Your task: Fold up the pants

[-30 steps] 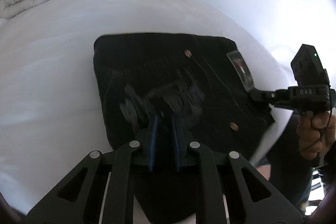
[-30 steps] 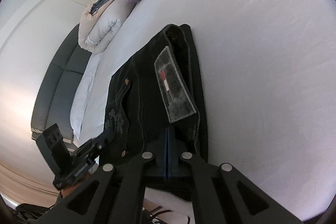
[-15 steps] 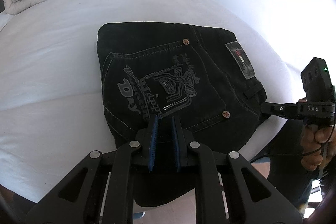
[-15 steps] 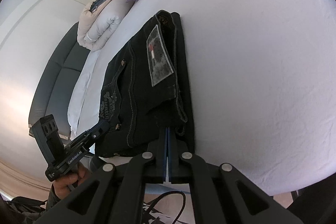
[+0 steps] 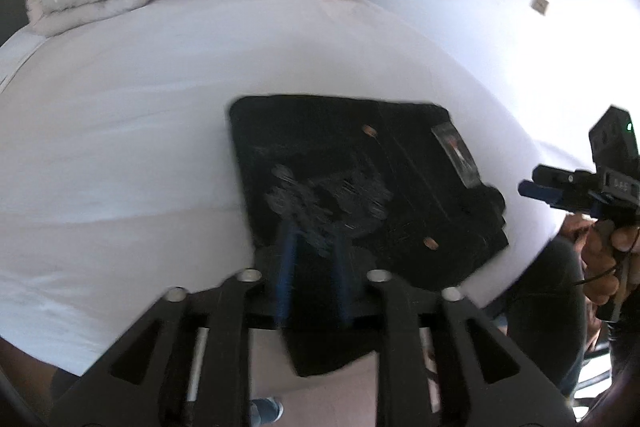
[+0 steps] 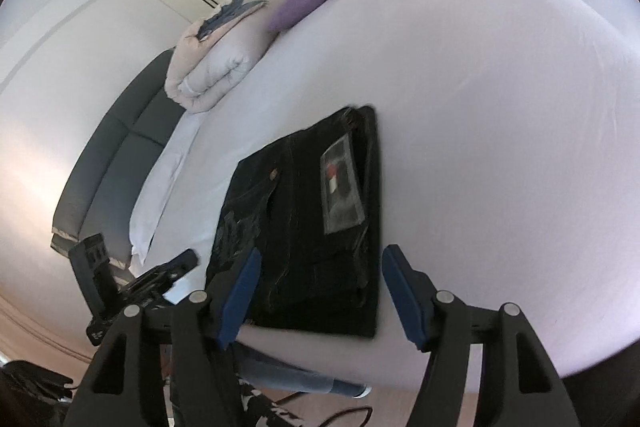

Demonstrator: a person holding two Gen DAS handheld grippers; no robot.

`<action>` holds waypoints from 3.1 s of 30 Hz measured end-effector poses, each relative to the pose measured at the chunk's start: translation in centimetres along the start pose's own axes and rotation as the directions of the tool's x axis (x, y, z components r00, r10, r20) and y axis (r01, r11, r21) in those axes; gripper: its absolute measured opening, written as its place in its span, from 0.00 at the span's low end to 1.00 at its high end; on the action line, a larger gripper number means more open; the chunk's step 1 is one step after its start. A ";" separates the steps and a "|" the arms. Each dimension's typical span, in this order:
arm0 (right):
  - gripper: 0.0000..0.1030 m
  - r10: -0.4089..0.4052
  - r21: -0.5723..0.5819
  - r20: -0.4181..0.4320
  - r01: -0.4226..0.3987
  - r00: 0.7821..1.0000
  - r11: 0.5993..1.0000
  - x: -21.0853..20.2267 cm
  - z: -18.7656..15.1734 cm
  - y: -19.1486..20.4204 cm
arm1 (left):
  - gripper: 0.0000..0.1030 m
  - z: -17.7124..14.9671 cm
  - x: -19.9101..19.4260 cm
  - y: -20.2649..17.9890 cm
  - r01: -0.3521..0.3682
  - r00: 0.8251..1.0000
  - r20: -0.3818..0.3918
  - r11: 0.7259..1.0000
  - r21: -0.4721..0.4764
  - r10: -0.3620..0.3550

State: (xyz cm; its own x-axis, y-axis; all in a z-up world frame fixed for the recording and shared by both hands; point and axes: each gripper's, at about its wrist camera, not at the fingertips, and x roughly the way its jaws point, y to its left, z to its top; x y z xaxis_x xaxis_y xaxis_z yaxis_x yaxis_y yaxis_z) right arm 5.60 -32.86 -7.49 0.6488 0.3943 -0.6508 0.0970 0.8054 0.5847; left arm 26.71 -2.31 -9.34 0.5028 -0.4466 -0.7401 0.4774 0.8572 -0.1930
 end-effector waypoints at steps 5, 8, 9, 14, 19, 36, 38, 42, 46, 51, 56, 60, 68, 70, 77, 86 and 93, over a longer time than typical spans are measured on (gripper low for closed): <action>0.65 0.005 0.077 -0.063 0.000 0.998 0.997 2.9 2.8 -2.5 | 0.89 0.7 1.9 4.3 0.042 0.999 -0.016 0.986 -0.159 -0.046; 0.65 0.034 0.140 -0.112 -0.018 0.993 0.990 5.4 4.0 -4.0 | 0.89 1.2 3.8 5.5 0.099 0.992 -0.059 0.972 -0.215 -0.114; 0.64 0.033 0.155 -0.129 -0.013 0.991 0.988 6.2 4.2 -4.3 | 0.89 1.5 4.6 5.4 0.118 0.988 -0.076 0.971 -0.208 -0.136; 0.61 0.074 0.176 -0.164 -0.044 0.984 0.983 8.8 5.6 -4.1 | 0.87 2.3 8.8 4.7 0.176 0.960 -0.180 0.962 -0.209 -0.215; 0.35 0.067 0.161 -0.213 -0.033 0.975 0.986 11.3 6.2 -3.5 | 0.53 3.5 10.4 4.2 0.205 0.950 -0.190 0.955 -0.213 -0.247; 0.18 0.095 -0.018 -0.037 -0.096 0.995 0.995 6.4 14.2 0.9 | 0.23 15.5 8.0 0.7 0.246 0.969 -0.014 0.968 -0.048 -0.247; 0.18 0.079 -0.013 -0.033 -0.080 0.996 0.997 7.3 15.8 -0.4 | 0.23 16.6 9.9 0.6 0.237 0.971 -0.026 0.971 -0.035 -0.238; 0.18 0.052 0.064 -0.068 -0.048 0.996 0.997 10.7 17.0 -4.3 | 0.23 17.0 16.2 1.4 0.224 0.968 -0.098 0.972 -0.072 -0.230; 0.27 0.021 0.155 -0.104 -0.004 0.994 0.988 13.6 16.6 -9.2 | 0.43 15.8 20.1 2.2 0.190 0.969 -0.133 0.974 -0.122 -0.206; 0.28 0.069 0.138 -0.050 -0.061 0.996 0.989 13.2 16.0 -10.1 | 0.55 15.6 20.3 2.6 0.175 0.976 -0.112 0.979 -0.109 -0.187; 0.50 -0.012 0.148 -0.009 0.013 1.000 0.989 10.8 15.7 -9.5 | 0.57 14.0 17.5 2.2 0.101 0.993 -0.059 0.992 -0.069 -0.105; 0.63 -0.134 0.104 0.079 0.126 0.988 0.987 6.3 13.6 -7.4 | 0.76 11.9 11.1 1.7 -0.044 0.993 0.109 0.999 0.018 0.042; 1.00 -0.302 -0.094 0.462 0.385 0.834 0.918 -4.8 7.0 3.6 | 1.00 8.5 -2.7 -4.8 -0.412 0.767 0.551 0.911 0.028 0.329; 1.00 -0.307 -0.124 0.558 0.443 0.771 0.888 -7.1 5.4 6.1 | 1.00 8.1 -5.3 -5.6 -0.426 0.741 0.568 0.905 -0.013 0.357; 1.00 -0.254 -0.165 0.780 0.579 0.572 0.798 -14.5 1.5 13.4 | 1.00 5.2 -13.4 -8.7 -0.562 0.604 0.680 0.827 -0.004 0.414; 1.00 -0.272 -0.177 0.748 0.576 0.606 0.798 -17.5 -1.0 16.9 | 1.00 3.8 -14.0 -7.4 -0.355 0.827 0.443 0.932 -0.065 0.346; 1.00 -0.333 -0.199 0.609 0.545 0.720 0.814 -14.3 -2.5 16.2 | 1.00 1.9 -9.7 -6.2 -0.345 0.894 0.274 0.934 -0.088 0.356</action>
State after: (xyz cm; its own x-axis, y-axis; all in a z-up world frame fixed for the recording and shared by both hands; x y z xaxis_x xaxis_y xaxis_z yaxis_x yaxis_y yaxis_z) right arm -4.03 -24.36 10.03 0.8945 -0.2536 -0.3682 0.2822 0.9590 0.0251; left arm 20.31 -3.78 0.26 0.8163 -0.1643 -0.5537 0.2091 0.9777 0.0181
